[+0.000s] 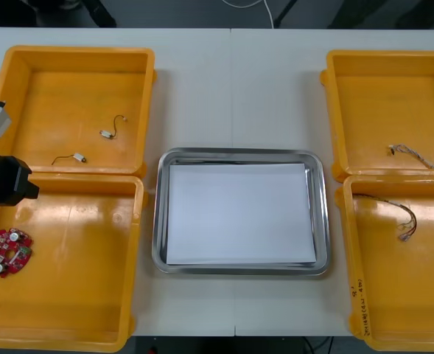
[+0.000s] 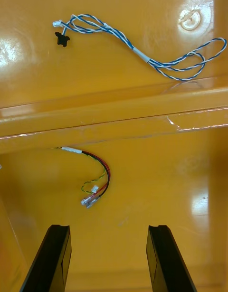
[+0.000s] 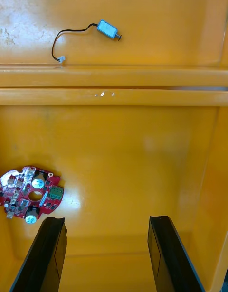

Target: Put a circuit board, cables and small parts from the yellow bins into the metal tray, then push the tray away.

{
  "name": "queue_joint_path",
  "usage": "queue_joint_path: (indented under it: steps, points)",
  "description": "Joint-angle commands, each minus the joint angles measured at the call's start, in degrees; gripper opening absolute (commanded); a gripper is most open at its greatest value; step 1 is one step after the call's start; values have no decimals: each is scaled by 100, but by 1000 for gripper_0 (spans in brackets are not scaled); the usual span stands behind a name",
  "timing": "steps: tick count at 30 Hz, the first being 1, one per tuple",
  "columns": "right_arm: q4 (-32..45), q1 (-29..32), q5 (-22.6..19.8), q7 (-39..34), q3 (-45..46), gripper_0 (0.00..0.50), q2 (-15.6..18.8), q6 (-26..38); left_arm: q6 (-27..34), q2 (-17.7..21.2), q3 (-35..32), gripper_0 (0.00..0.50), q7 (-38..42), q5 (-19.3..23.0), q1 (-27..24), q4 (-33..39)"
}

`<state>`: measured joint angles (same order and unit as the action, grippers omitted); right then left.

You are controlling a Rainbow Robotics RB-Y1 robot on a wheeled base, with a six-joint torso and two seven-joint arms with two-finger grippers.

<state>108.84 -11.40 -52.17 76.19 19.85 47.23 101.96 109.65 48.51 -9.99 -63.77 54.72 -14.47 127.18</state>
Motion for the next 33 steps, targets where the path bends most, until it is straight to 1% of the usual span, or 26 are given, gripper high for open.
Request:
queue_joint_path:
  steps: [1,33]
  points:
    - [41,68,-48,159,221,461,251,43,35,265,-196,500,-434,39,76,149]
    - [41,68,-48,159,221,462,251,43,35,265,-196,500,-434,39,76,149]
